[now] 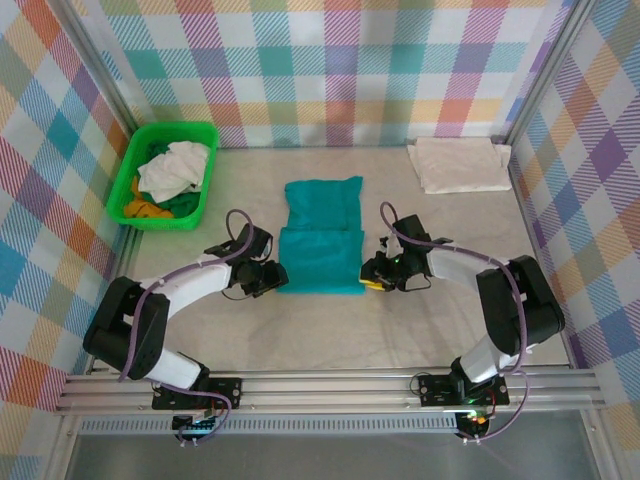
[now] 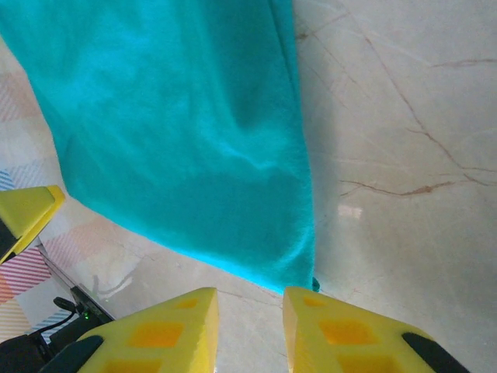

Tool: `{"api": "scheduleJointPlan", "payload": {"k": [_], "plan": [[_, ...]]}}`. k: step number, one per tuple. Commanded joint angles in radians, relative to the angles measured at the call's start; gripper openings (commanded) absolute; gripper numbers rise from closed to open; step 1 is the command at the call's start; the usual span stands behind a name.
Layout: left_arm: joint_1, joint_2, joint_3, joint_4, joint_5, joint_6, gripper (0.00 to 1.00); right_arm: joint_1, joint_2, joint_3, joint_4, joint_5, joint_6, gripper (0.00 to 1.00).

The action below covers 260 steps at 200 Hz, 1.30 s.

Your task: Fold and stack the t-shirts

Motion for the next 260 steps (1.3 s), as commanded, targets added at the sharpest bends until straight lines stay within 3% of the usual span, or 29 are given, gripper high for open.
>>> {"api": "scheduleJointPlan", "payload": {"k": [1, 72, 97, 130, 180, 260], "plan": [[0.005, 0.029, 0.0, 0.026, 0.036, -0.003, 0.44, 0.005, 0.017, -0.012, 0.018, -0.023, 0.013, 0.29], [-0.017, 0.075, 0.0, 0.05, 0.016, -0.007, 0.44, 0.005, 0.024, -0.017, 0.043, -0.032, 0.017, 0.29], [-0.018, 0.094, 0.006, 0.063, 0.009, -0.011, 0.39, 0.005, 0.004, -0.032, 0.048, -0.024, 0.025, 0.29], [-0.018, 0.105, 0.018, 0.077, 0.004, -0.01, 0.17, 0.005, -0.05, -0.073, 0.078, -0.02, 0.048, 0.29], [-0.018, 0.112, 0.045, 0.055, -0.011, 0.0, 0.0, 0.004, -0.058, -0.126, 0.097, -0.012, 0.068, 0.29], [-0.024, 0.054, 0.048, 0.032, -0.026, 0.001, 0.0, 0.005, 0.008, -0.078, 0.162, -0.05, 0.15, 0.37]]}}
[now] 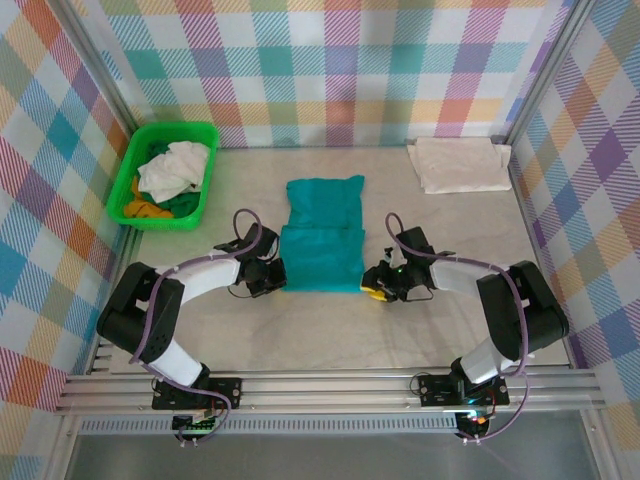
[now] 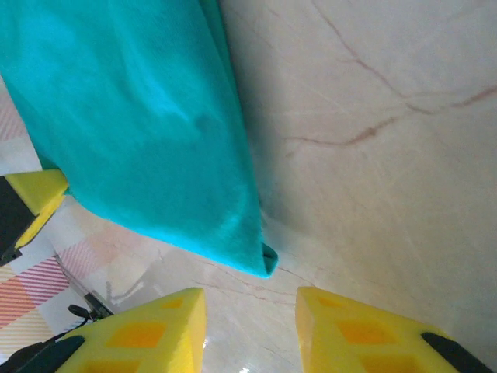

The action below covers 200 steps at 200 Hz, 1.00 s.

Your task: Fold and stack the t-shirts

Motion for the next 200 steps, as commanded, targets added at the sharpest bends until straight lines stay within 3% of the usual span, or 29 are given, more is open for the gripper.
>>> {"api": "scheduleJointPlan", "payload": {"k": [1, 112, 136, 175, 200], "plan": [[-0.008, -0.043, 0.02, -0.018, -0.02, 0.008, 0.0, 0.005, 0.045, 0.046, 0.034, -0.033, 0.033, 0.37], [-0.013, -0.032, 0.029, -0.008, -0.006, 0.007, 0.0, 0.038, 0.128, 0.087, 0.083, -0.037, 0.052, 0.35], [-0.014, -0.042, 0.024, -0.014, -0.014, 0.006, 0.0, 0.043, 0.139, 0.111, 0.08, -0.034, 0.054, 0.26], [-0.013, -0.069, 0.006, -0.024, -0.038, 0.001, 0.0, 0.043, 0.087, 0.104, 0.02, 0.023, 0.028, 0.0], [-0.016, -0.089, -0.023, -0.011, -0.017, 0.015, 0.0, 0.043, 0.047, 0.06, 0.001, 0.019, 0.015, 0.0]]}}
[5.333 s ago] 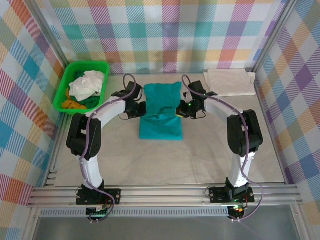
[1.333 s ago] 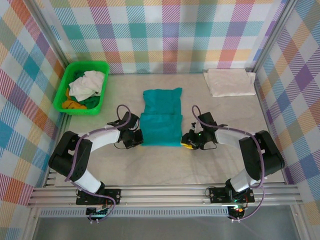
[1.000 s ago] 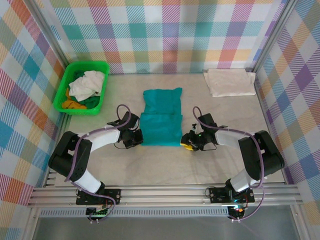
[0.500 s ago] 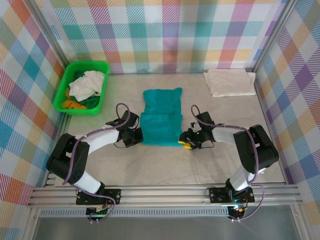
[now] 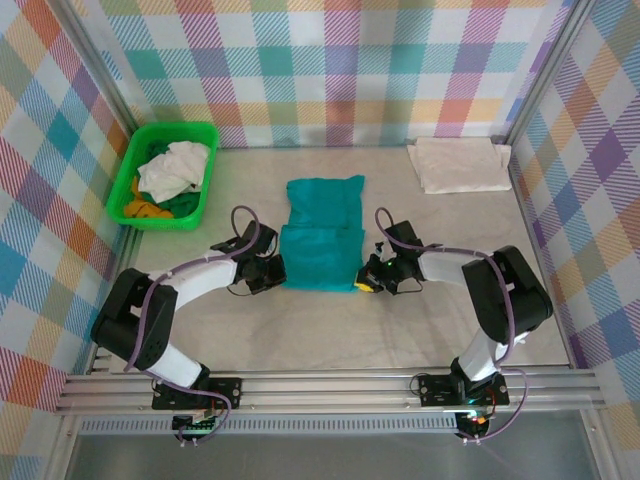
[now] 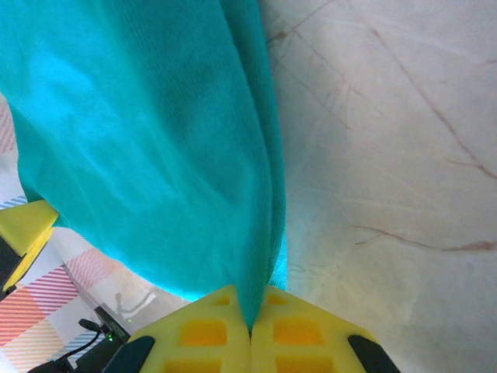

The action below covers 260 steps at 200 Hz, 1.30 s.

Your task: Fold and stack the t-shirts

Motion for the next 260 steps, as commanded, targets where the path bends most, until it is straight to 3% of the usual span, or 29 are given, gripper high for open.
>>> {"api": "scheduleJointPlan", "payload": {"k": [1, 36, 70, 110, 138, 169, 204, 227, 260], "plan": [[-0.015, -0.045, -0.032, -0.006, 0.004, 0.017, 0.0, 0.004, -0.06, -0.03, -0.033, 0.005, -0.029, 0.0], [-0.12, -0.087, -0.081, -0.077, 0.006, 0.076, 0.0, 0.039, -0.148, -0.154, -0.087, -0.019, -0.059, 0.0], [-0.251, -0.216, -0.104, -0.158, 0.014, 0.009, 0.0, 0.072, -0.388, -0.22, -0.204, 0.007, -0.043, 0.0], [-0.272, -0.356, 0.025, -0.26, -0.064, 0.007, 0.0, 0.07, -0.566, -0.127, -0.335, 0.081, -0.052, 0.0], [-0.257, -0.303, 0.162, -0.302, -0.116, 0.074, 0.0, 0.042, -0.549, -0.016, -0.376, 0.118, -0.064, 0.0], [-0.169, -0.236, 0.228, -0.225, -0.088, 0.08, 0.0, -0.03, -0.467, 0.119, -0.378, 0.132, -0.107, 0.0], [-0.103, -0.109, 0.343, -0.203, -0.142, 0.138, 0.0, -0.092, -0.346, 0.26, -0.351, 0.161, -0.176, 0.0], [-0.055, -0.029, 0.383, -0.153, -0.148, 0.188, 0.0, -0.115, -0.268, 0.296, -0.31, 0.213, -0.211, 0.0], [-0.02, 0.077, 0.453, -0.135, -0.149, 0.242, 0.0, -0.146, -0.177, 0.33, -0.251, 0.187, -0.201, 0.0]]}}
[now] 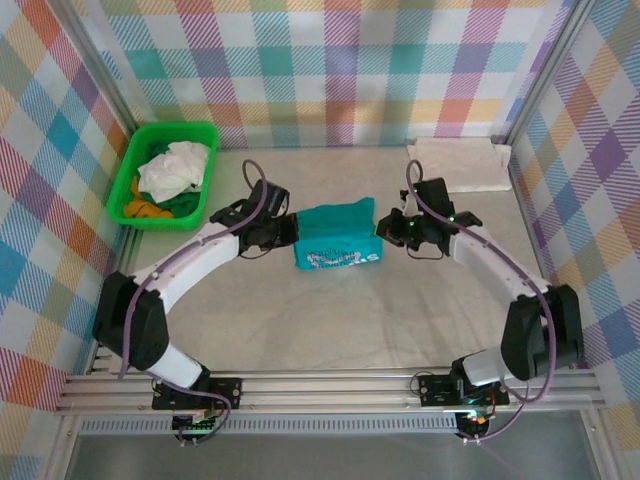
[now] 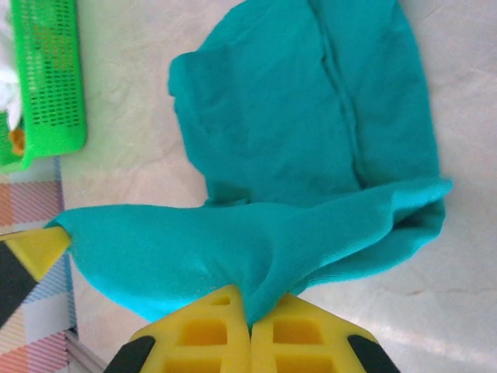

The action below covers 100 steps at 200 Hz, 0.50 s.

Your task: Fold and stack the t-shirts

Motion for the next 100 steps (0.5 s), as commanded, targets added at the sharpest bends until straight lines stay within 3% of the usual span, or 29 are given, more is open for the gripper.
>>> {"api": "scheduleJointPlan", "payload": {"k": [1, 57, 100], "plan": [[0.019, 0.05, 0.058, 0.021, -0.034, 0.071, 0.0, -0.019, 0.04, 0.04, 0.046, 0.015, -0.021, 0.0], [0.026, 0.12, 0.182, 0.005, -0.049, 0.122, 0.0, -0.033, 0.103, 0.139, 0.063, 0.024, -0.037, 0.0], [0.06, 0.272, 0.341, 0.009, -0.057, 0.175, 0.0, -0.071, 0.239, 0.269, 0.074, 0.024, -0.035, 0.0]]}}
